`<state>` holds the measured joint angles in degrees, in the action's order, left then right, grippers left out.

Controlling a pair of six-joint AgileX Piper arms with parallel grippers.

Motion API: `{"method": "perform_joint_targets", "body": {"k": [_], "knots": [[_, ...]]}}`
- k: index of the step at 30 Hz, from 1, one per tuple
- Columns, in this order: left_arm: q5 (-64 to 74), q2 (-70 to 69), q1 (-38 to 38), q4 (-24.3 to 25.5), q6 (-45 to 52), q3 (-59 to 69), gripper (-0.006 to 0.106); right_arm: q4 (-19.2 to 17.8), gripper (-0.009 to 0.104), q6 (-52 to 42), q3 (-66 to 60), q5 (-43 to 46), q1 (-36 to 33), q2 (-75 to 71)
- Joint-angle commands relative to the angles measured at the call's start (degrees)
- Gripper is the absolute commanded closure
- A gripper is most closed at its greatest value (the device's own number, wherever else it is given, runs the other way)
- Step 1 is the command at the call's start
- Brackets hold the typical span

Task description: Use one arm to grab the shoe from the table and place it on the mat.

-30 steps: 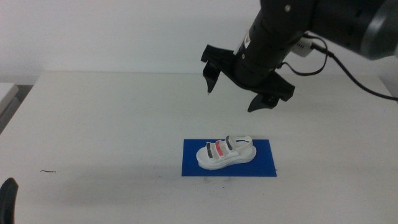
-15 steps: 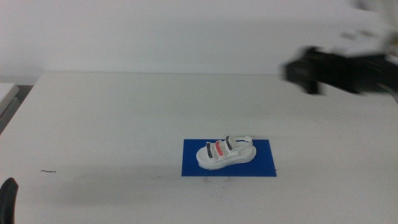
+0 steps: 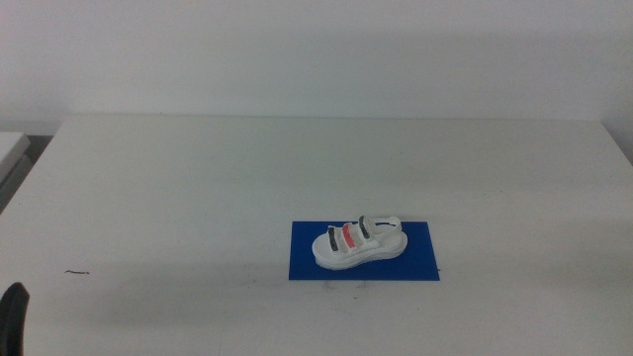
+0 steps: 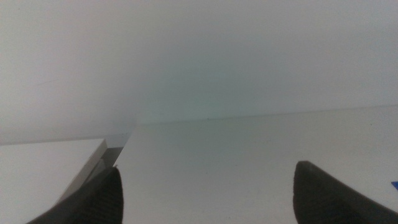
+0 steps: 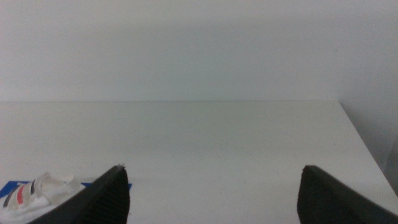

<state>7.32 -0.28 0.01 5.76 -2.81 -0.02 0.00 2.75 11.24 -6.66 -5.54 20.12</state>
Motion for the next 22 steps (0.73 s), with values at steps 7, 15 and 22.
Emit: {"method": "perform_joint_targets", "body": {"k": [7, 15, 22], "knots": [[-0.7, 0.3, 0.0, -0.2, -0.1, 0.0, 0.007, -2.7, 0.017, -1.1, -10.0, 0.3, 0.4, -15.5], [-0.7, 0.3, 0.0, -0.2, -0.1, 0.0, 0.007, -2.5, 0.017, -1.1, -11.2, -2.1, 0.4, -20.1], [-0.7, 0.3, 0.0, -0.2, -0.1, 0.0, 0.007, -2.5, 0.017, -1.1, -11.2, -2.6, 0.4, -20.1]]}}
